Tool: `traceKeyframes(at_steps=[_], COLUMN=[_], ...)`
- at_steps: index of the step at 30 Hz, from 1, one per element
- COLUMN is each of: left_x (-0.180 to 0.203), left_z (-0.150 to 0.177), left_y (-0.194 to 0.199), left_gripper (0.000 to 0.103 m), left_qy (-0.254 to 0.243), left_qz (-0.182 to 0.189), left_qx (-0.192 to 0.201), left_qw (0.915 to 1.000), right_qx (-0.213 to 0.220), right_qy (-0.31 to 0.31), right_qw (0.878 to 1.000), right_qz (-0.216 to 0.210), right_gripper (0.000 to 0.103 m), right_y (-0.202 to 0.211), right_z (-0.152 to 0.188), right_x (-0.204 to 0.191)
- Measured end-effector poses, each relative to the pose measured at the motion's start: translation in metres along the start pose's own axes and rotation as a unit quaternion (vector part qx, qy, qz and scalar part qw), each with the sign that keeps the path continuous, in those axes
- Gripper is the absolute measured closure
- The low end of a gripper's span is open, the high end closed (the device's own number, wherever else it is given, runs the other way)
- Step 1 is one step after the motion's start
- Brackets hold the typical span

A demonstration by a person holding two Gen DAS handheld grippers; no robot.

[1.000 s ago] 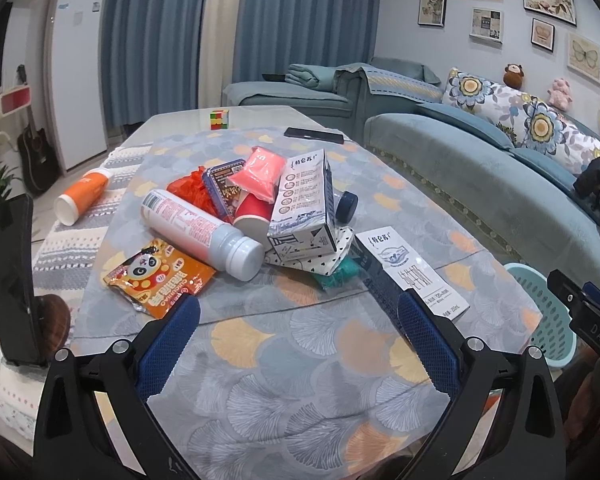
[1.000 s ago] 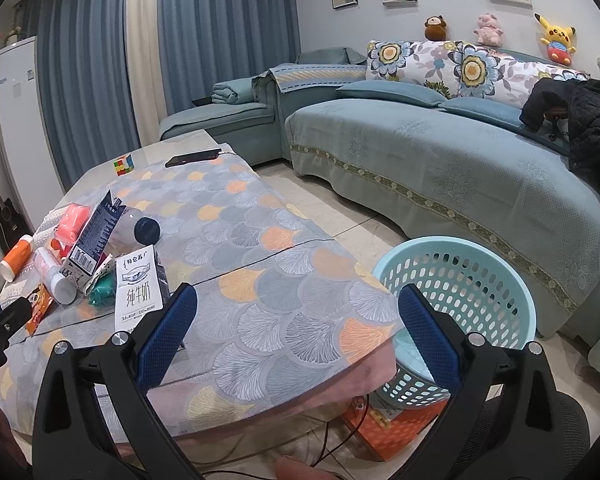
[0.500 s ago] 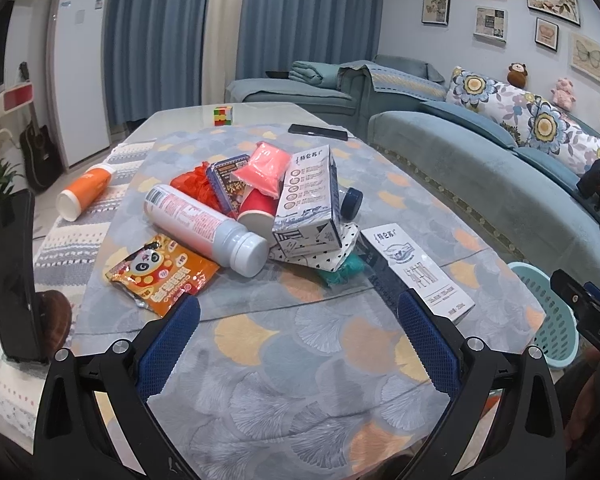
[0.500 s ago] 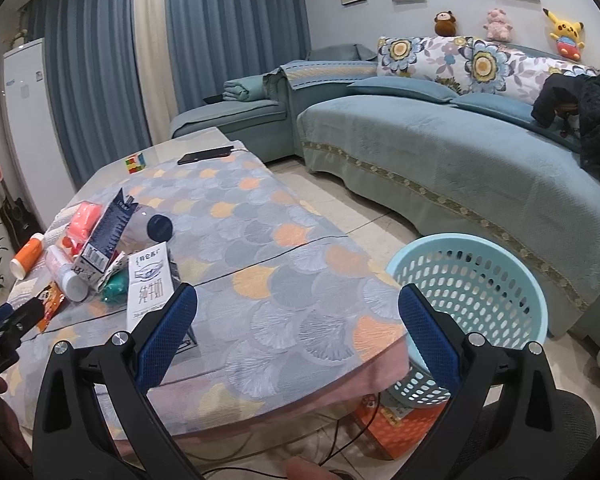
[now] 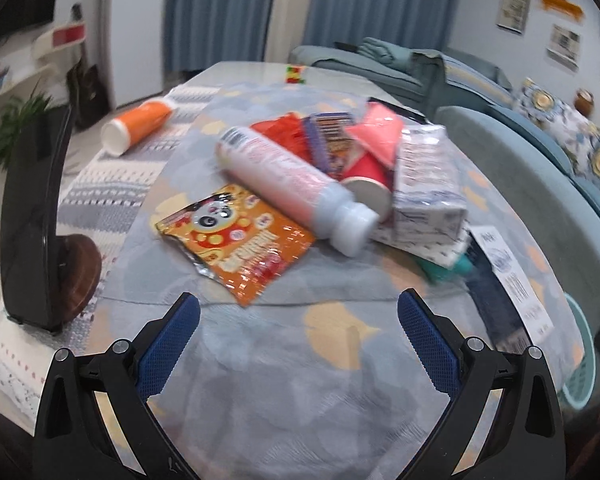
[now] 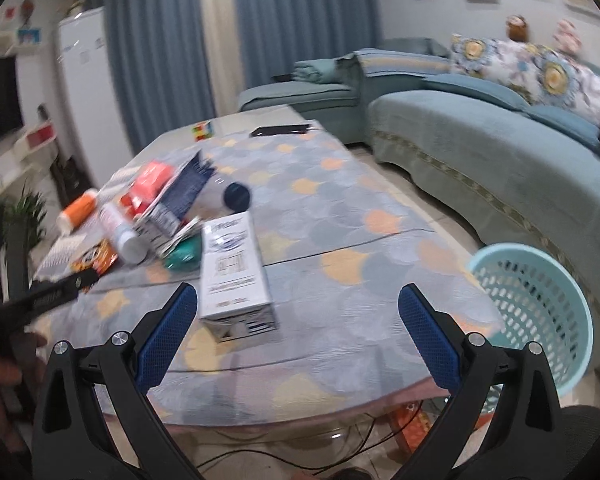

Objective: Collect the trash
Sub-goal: 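Grasp the panda snack bag with left tool while right tool grasps white milk carton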

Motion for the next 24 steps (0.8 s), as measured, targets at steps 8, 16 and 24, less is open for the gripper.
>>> traceKeyframes(at_steps=[8,16,24], left_x=[-0.010,-0.004,-0.004], left_z=[-0.013,-0.021,-0.023], left_y=[-0.048,-0.077,-0.071], left_gripper=[0.008,0.006,0.050], left_qy=[-0.023,-0.082,-0.075], left_qz=[-0.056,-0.078,-0.048], left_qx=[-0.033,-0.081,-0.066], left_qw=[0.9976,0.9902,0.9938], right_qx=[-0.020,-0.066,-0.109], right_qy=[0.082,0.065,0.023], right_qw=[0.996,0.994,0.992], right_qz=[-0.036,-0.051,-0.056], right_gripper=[0.007,0.007,0.012], right_y=[-0.030,-0.071,-0.108], right_z=[0.006,0.008,0.023], right_x=[-0.051,-0.053,-0.052])
Point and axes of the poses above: each gripper's, at about its wrist camera, not at the fingertips, and y roughly against the way its jaws point, x to its right, z to its underside, the point moved 9 cm from there along -y, roughly the way its jaws point, and after that the axes turned 1 degree about x, right-handed, at the moved point
